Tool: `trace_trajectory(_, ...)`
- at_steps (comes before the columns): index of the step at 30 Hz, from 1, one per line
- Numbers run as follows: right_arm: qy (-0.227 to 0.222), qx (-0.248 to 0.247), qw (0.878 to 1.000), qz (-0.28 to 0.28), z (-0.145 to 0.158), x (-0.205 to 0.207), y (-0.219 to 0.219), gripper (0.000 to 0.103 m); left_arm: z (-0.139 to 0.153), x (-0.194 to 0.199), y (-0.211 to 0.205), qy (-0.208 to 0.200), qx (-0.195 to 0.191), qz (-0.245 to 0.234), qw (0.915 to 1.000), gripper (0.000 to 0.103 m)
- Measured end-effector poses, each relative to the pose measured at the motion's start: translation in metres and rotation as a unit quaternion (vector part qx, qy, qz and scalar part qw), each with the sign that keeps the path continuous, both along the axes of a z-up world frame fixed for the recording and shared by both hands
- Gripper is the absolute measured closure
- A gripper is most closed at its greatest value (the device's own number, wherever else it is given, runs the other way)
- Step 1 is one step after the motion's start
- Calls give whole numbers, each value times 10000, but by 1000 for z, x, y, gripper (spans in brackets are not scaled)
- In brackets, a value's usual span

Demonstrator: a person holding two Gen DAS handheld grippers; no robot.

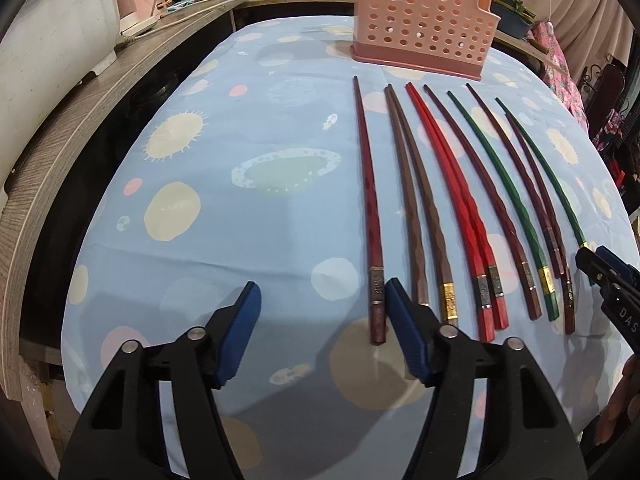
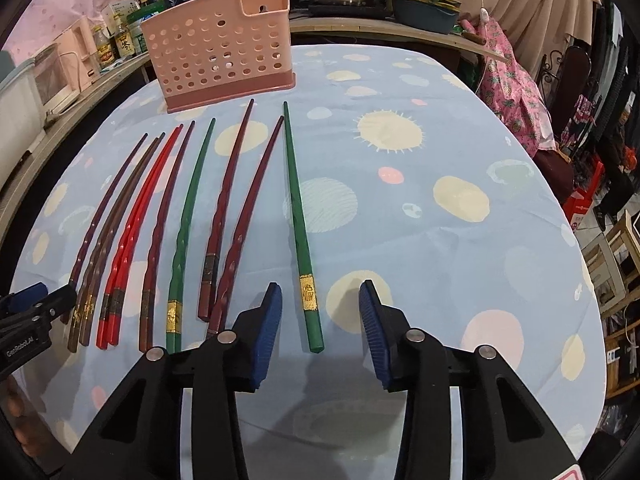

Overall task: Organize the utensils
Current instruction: 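Grasp a dark red chopstick with the left tool while the right tool grasps a green chopstick, then lift both held chopsticks and carry them over the pink basket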

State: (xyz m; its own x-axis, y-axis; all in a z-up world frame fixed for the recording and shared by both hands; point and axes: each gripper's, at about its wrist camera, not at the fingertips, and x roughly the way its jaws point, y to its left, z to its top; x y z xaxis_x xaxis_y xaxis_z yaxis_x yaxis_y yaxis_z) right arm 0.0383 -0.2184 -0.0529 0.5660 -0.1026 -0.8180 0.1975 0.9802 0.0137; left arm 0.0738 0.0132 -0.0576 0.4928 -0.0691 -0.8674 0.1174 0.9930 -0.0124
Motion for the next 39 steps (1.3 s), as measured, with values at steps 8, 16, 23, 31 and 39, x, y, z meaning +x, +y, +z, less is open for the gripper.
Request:
trace_trajectory(8, -3, 218, 9997, 49, 1, -6, -7, 95, 4, -4, -4, 30, -256, -221, 9994, 94)
trace_trajectory(16, -293, 303, 9991, -52, 27, -21, -15, 96, 21, -10, -2, -97, -403, -229, 9989, 96)
trace_trajectory(23, -936, 387, 9948, -66, 84, -25, -24, 96, 68, -8, 10, -513, -706, -88, 9961, 96)
trace_trajectory(31, -1539, 610, 9862, -70, 145, 2, -45, 96, 136, 17, 20, -1278, -852, 42, 9881, 96)
trace_trajectory(39, -2034, 873, 9751, -130, 186, 44, -68, 96, 193, 70, 21, -1858, -966, 261, 9775, 96)
